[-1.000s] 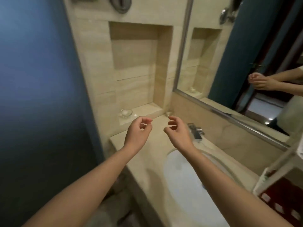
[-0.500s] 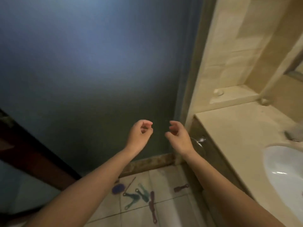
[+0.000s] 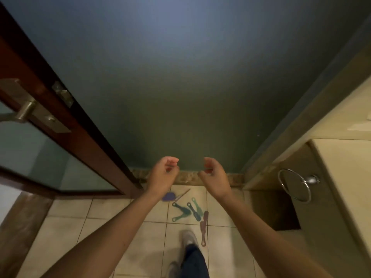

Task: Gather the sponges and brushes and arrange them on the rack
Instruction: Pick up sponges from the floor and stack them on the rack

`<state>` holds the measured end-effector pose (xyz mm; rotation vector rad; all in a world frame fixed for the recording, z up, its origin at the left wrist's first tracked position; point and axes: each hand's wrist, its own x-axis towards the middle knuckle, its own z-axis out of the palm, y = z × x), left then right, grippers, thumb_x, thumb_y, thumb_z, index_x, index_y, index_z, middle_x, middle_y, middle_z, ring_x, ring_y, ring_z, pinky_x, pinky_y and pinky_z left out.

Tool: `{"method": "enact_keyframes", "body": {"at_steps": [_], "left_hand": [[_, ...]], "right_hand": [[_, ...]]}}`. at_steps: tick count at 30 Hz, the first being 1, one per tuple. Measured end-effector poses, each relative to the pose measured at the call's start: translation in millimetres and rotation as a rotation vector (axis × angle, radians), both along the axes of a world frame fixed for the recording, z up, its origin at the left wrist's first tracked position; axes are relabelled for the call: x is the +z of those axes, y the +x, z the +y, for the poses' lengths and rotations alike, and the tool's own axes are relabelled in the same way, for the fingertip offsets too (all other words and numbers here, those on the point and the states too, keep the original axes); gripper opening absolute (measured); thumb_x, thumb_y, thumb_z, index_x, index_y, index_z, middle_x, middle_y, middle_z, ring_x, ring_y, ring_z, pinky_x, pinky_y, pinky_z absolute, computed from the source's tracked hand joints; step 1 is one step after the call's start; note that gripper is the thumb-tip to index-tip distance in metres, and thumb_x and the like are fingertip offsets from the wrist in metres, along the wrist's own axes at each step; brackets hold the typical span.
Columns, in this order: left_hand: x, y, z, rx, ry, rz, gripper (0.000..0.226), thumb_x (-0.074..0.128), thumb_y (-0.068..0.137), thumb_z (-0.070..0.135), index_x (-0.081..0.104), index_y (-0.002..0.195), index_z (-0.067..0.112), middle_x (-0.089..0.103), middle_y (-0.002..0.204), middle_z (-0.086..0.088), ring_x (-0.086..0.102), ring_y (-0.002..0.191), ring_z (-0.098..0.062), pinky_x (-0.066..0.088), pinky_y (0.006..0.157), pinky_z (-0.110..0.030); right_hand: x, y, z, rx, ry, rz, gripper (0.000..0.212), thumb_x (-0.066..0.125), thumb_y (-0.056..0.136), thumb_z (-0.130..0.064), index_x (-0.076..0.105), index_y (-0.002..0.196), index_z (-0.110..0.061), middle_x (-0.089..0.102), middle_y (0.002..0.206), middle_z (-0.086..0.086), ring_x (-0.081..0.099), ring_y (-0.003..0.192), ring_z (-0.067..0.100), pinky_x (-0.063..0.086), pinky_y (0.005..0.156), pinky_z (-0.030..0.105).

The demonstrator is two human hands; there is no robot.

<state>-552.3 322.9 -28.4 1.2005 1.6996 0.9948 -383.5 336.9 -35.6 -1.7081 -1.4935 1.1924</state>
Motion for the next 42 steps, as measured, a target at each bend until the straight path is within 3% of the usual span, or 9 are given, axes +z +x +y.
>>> {"method": "enact_keyframes", "body": {"at_steps": [4,9,14,19,25,27,31,36,42], "left_hand": [[-48,-26,4,0.064,-0.075,-0.004,0.02,0.062,0.086,0.003,0.062,0.099,0.017,0.065,0.098,-0.001,0.061,0.094,-0.014,0.047,0.084,-0.024],[-145,-51,23,0.125,-0.151,-0.035,0.025,0.063,0.087,0.009,0.059,0.093,0.033,0.064,0.096,0.013,0.061,0.091,-0.004,0.045,0.079,-0.018],[-283,-66,43,0.23,-0.187,-0.062,0.03,0.063,0.084,0.005,0.059,0.086,0.035,0.064,0.092,0.017,0.06,0.082,0.01,0.043,0.07,-0.004],[-438,-82,55,0.308,-0.235,-0.099,0.03,0.063,0.084,0.007,0.059,0.088,0.037,0.063,0.096,0.015,0.059,0.089,0.001,0.043,0.075,-0.012],[-592,-97,68,0.298,-0.28,-0.126,0.027,0.062,0.084,0.01,0.057,0.093,0.035,0.061,0.098,0.013,0.057,0.092,0.001,0.043,0.078,-0.014],[-633,-102,74,0.278,-0.312,-0.111,0.023,0.064,0.084,0.011,0.057,0.097,0.029,0.06,0.1,0.011,0.056,0.091,0.0,0.042,0.077,-0.013],[-691,-111,82,0.259,-0.393,-0.058,0.03,0.063,0.086,0.016,0.056,0.115,0.02,0.058,0.107,0.006,0.055,0.1,-0.009,0.041,0.086,-0.021],[-730,-123,87,0.214,-0.477,-0.029,0.048,0.062,0.09,0.023,0.044,0.134,0.018,0.051,0.116,0.005,0.048,0.101,-0.007,0.038,0.08,-0.021],[-753,-132,83,0.168,-0.548,-0.032,0.054,0.061,0.09,0.021,0.039,0.14,0.02,0.049,0.134,-0.002,0.046,0.107,-0.009,0.04,0.083,-0.024]], "right_hand": [[-48,-25,19,0.056,-0.083,-0.027,0.046,0.062,0.087,-0.017,0.051,0.132,-0.016,0.057,0.123,0.001,0.056,0.106,0.015,0.048,0.096,0.035],[-141,-58,54,0.152,-0.17,-0.055,0.046,0.061,0.088,-0.017,0.049,0.133,-0.014,0.056,0.13,0.001,0.056,0.114,0.019,0.047,0.092,0.033],[-280,-79,78,0.192,-0.235,-0.048,0.044,0.062,0.087,-0.016,0.051,0.13,-0.016,0.055,0.132,0.003,0.054,0.115,0.018,0.049,0.091,0.034],[-435,-95,95,0.238,-0.264,-0.062,0.046,0.064,0.086,-0.013,0.053,0.13,-0.012,0.054,0.133,0.005,0.054,0.114,0.022,0.048,0.093,0.036],[-597,-118,114,0.35,-0.24,-0.08,0.048,0.066,0.084,-0.011,0.052,0.13,-0.012,0.051,0.136,0.008,0.051,0.122,0.024,0.045,0.1,0.043],[-639,-126,118,0.378,-0.229,-0.095,0.049,0.067,0.081,-0.01,0.053,0.128,-0.013,0.053,0.132,0.008,0.052,0.12,0.022,0.047,0.099,0.04],[-697,-140,124,0.454,-0.196,-0.168,0.05,0.069,0.078,-0.012,0.055,0.126,-0.014,0.056,0.125,0.008,0.056,0.113,0.023,0.043,0.091,0.026],[-735,-156,131,0.556,-0.132,-0.283,0.057,0.072,0.073,-0.023,0.055,0.128,-0.021,0.058,0.123,0.004,0.054,0.115,0.023,0.047,0.096,0.038],[-768,-168,132,0.767,-0.054,-0.507,0.069,0.068,0.08,-0.042,0.041,0.141,-0.028,0.044,0.141,0.003,0.037,0.129,0.028,0.036,0.105,0.038]]}}
